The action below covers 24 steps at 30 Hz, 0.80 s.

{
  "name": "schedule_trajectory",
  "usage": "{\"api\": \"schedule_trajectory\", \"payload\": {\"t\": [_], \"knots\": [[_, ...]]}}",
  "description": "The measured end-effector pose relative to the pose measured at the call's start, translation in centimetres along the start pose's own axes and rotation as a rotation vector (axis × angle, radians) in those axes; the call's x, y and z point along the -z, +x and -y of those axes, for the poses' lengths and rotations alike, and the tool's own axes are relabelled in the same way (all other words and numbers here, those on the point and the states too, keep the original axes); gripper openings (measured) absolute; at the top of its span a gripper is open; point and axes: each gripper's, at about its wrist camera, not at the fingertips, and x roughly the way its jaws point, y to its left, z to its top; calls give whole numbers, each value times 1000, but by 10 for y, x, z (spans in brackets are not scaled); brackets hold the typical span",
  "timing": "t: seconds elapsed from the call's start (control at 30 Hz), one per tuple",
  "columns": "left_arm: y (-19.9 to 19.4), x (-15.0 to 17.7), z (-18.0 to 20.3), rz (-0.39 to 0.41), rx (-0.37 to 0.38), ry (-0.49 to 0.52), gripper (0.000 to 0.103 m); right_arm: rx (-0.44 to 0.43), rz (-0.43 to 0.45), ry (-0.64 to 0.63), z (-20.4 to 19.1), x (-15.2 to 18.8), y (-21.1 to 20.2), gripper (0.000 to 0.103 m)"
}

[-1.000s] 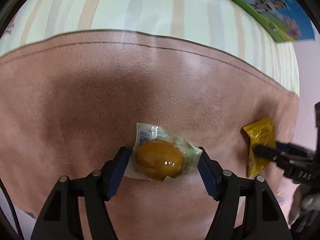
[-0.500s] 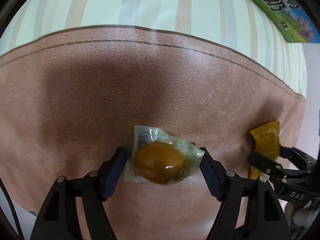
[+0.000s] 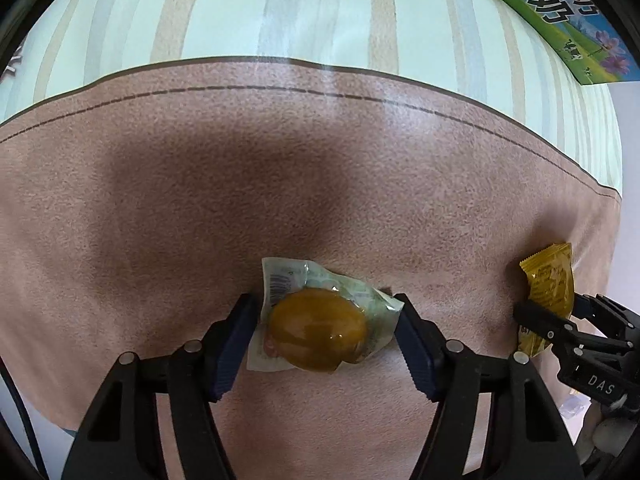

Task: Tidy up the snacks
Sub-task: 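Lift the yellow bag and egg-yolk packet off the blanket toward the box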

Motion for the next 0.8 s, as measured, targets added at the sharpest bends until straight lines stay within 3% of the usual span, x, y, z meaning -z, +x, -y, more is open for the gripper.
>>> {"api": "schedule_trajectory", "payload": {"t": [0.23,0.5,0.6,0.67,0.8], "knots": [[-8,8,5,12,12,-2,61,-12,11,-9,6,3,-2,53],[-20,11,1,4,67,-11,61,-72,17,2,1,4,-27,50],[-7,9,-6,-46,101,-20,65,-101,-12,11,0,4,-27,53],[4,5,-9,-63,153,-25,77,-124,-26,33,4,1,-24,54],[8,-1,-6,-91,166,-42,83,-111,-34,37,7,1,-30,57]]}}
